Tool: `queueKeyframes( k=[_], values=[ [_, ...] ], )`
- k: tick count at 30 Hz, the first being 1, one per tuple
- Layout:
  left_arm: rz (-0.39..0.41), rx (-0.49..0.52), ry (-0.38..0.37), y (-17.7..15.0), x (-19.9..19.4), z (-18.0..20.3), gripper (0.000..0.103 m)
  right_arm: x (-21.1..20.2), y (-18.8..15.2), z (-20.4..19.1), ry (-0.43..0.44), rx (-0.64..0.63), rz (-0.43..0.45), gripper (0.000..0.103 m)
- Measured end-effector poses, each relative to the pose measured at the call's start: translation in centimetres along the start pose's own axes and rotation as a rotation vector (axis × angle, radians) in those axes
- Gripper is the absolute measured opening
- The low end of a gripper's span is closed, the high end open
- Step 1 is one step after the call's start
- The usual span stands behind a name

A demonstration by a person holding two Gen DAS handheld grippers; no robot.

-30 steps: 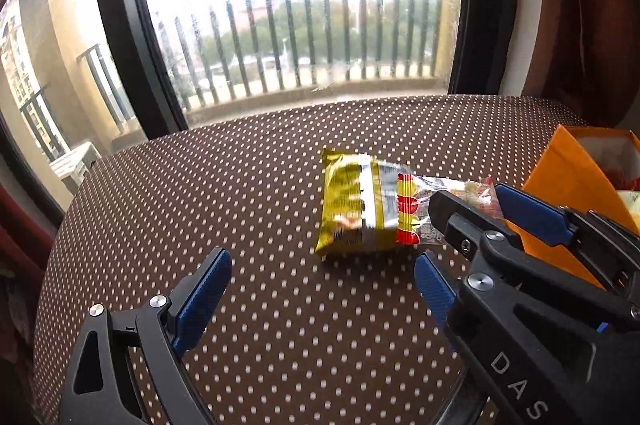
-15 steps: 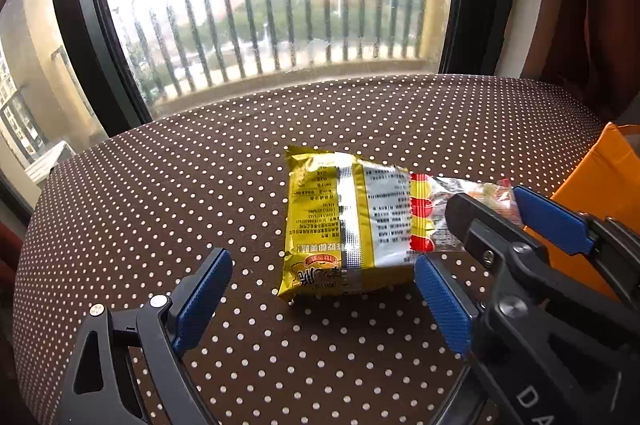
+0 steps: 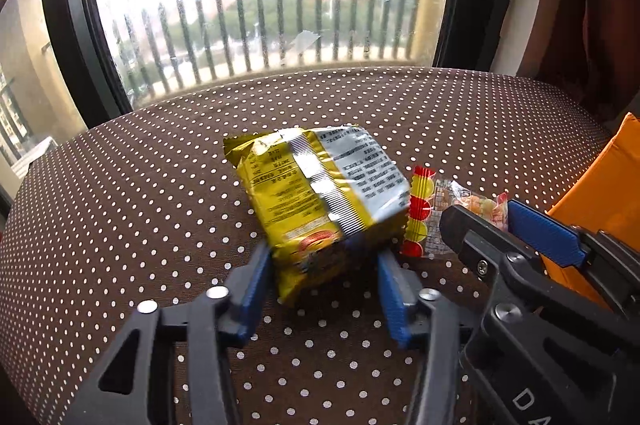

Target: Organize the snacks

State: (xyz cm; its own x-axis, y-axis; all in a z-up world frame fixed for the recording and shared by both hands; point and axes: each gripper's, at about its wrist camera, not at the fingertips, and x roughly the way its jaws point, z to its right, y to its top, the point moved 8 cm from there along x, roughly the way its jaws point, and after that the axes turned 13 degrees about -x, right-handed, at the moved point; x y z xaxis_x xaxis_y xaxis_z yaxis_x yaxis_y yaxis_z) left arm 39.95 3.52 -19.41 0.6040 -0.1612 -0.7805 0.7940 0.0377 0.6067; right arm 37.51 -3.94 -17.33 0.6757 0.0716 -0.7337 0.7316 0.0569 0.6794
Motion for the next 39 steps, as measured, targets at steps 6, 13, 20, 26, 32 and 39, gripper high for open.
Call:
queueKeyframes(
  k=[6, 13, 20, 26, 32, 39],
  values=[
    [0.005, 0.005, 0.002, -0.4, -0.7, -0.3, 0.042, 0.1, 0.0, -0.1, 0.018, 0.001, -0.004, 0.044],
    [0.008, 0.019, 0.008, -0.7, -2.0, 0.2, 0.05, -0.5, 0.1, -0.1, 0.022, -0.004, 0.005, 0.038],
    [0.013, 0.102, 0.062, -1.2, -2.7, 0.1, 0.083, -0.8, -0.8, -1.2, 0.081, -0.024, -0.036, 0.021],
    [0.005, 0.091, 0.07, -2.2, -3.4, -1.5, 0.086, -1.0, -1.1, -3.2, 0.172, -0.055, -0.066, 0.021],
    [0.014, 0.055, 0.028, -3.2, -5.2, -2.4, 0.087, -2.2, -1.3, -3.5, 0.145, -0.073, -0.065, 0.027],
    [0.03, 0.07, 0.006, -4.0, -6.1, -1.1, 0.089, -3.3, -1.5, -2.5, 0.057, -0.099, -0.048, 0.072]
  ],
)
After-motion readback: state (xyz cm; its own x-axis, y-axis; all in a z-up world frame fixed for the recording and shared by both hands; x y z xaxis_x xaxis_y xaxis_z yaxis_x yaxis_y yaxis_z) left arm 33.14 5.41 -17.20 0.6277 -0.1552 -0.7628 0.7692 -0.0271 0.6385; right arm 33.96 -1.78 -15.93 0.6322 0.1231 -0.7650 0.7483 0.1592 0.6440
